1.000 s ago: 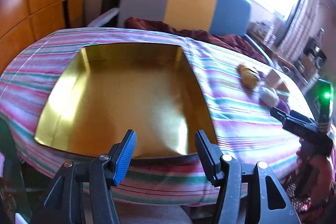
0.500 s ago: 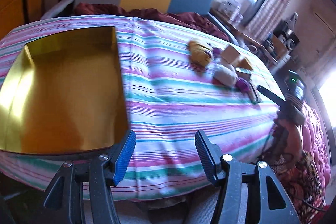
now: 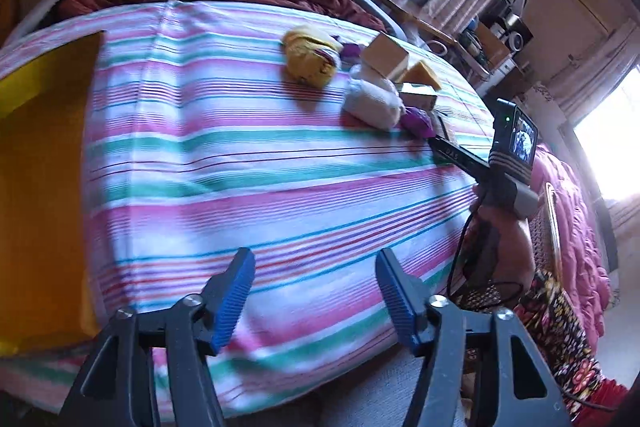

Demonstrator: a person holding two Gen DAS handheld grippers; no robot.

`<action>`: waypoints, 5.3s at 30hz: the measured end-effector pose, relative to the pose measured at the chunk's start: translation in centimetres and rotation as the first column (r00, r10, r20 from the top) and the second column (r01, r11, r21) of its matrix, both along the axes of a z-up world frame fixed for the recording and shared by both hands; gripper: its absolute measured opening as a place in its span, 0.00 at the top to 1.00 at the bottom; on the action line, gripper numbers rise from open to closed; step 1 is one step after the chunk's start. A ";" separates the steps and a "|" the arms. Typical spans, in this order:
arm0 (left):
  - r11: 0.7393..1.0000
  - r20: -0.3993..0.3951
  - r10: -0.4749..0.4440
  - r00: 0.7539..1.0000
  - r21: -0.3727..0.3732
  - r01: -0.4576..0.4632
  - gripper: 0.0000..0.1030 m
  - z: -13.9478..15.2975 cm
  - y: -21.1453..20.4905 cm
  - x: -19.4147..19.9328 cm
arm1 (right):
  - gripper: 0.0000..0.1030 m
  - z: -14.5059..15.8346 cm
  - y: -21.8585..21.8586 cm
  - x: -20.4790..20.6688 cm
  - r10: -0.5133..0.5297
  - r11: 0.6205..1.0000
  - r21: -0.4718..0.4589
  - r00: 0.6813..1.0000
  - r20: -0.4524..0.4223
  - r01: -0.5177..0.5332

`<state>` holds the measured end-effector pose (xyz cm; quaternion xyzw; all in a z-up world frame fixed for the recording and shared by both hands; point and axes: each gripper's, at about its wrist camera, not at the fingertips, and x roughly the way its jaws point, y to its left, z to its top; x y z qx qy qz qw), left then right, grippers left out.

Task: Organize objects
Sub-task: 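Grasp the cracker packet with the right tool, then grasp the white sock with the left tool while the right tool holds the cracker packet, then lower the white sock and cracker packet into the gold tray and release both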

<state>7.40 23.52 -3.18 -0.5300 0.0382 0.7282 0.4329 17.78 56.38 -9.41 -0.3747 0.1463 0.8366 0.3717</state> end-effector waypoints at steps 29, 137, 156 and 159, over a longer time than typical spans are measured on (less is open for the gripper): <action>0.988 -0.386 -0.156 0.909 -0.047 0.149 0.04 -2.8 19.5 -3.1 | 0.53 -0.6 -0.1 0.4 -0.021 0.999 0.033 0.999 -0.036 0.023; 0.598 -0.209 0.801 0.561 0.279 -0.751 0.23 3.1 -29.4 -10.8 | 0.54 3.6 -41.7 -16.3 0.781 0.607 -0.129 0.619 -0.090 -0.784; 0.644 -0.208 0.765 0.610 0.267 -0.717 0.23 2.7 -27.7 -10.2 | 0.38 7.3 -40.6 -13.5 0.785 0.601 -0.018 0.595 -0.169 -0.799; 0.667 -0.221 0.745 0.630 0.260 -0.698 0.23 2.6 -26.7 -9.8 | 0.36 8.2 -38.9 -12.5 0.763 0.633 0.014 0.620 -0.181 -0.774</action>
